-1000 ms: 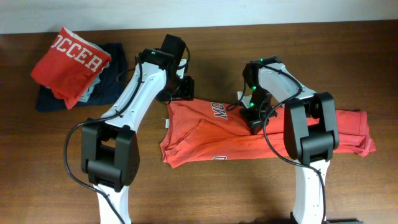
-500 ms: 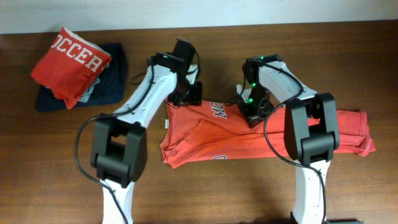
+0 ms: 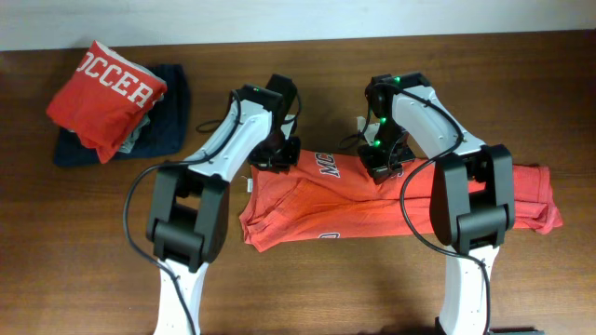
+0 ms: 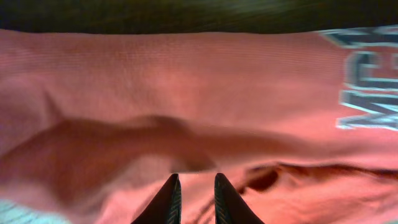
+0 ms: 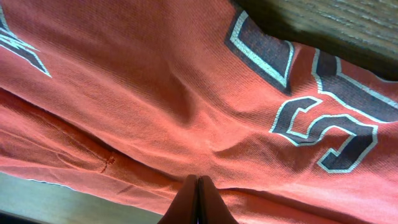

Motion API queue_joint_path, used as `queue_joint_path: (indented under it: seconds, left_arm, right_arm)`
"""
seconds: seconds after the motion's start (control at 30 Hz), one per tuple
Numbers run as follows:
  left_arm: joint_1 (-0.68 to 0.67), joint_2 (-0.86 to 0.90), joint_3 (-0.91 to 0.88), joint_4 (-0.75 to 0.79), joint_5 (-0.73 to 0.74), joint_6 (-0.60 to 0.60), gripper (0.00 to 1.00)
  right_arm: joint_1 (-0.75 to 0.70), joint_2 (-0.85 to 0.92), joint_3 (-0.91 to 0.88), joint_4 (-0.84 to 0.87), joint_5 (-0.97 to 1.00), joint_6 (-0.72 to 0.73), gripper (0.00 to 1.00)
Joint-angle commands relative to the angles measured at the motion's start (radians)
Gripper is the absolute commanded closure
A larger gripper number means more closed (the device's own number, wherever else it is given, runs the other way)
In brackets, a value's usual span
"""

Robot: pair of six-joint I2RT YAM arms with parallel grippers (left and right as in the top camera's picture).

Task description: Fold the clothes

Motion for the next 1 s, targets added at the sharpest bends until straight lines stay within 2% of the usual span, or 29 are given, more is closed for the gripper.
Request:
queue_joint_path:
  seconds: [0.0, 0.2, 0.3, 0.5, 0.67, 0.97]
  left_arm:
    - [0.002, 0.066, 0.012, 0.008, -0.019, 0.008, 0.82]
    - [0.016, 0.074, 0.018, 0.064, -0.145, 0.009, 0.82]
    - [0.03, 0.074, 0.018, 0.123, -0.203, 0.01, 0.86]
    - [0.06, 0.074, 0.018, 0.258, -0.202, 0.076, 0.87]
    - [0.069, 0.074, 0.021, 0.344, -0.201, 0.077, 0.87]
    - [0.068, 0.074, 0.04, 0.345, -0.198, 0.077, 0.86]
  right_arm:
    - [-0.002, -0.027, 0.017, -0.003, 0.011, 0.006, 0.96]
    - [-0.002, -0.027, 0.017, 0.001, 0.016, 0.006, 0.96]
    - [-0.002, -0.027, 0.017, 0.018, 0.016, 0.006, 0.96]
    - [-0.002, -0.027, 0.017, 0.026, 0.016, 0.005, 0.96]
    - [-0.002, -0.027, 0.022, 0.059, 0.012, 0.006, 0.96]
    - [0.0, -0.024, 0.02, 0.187, -0.129, 0.006, 0.96]
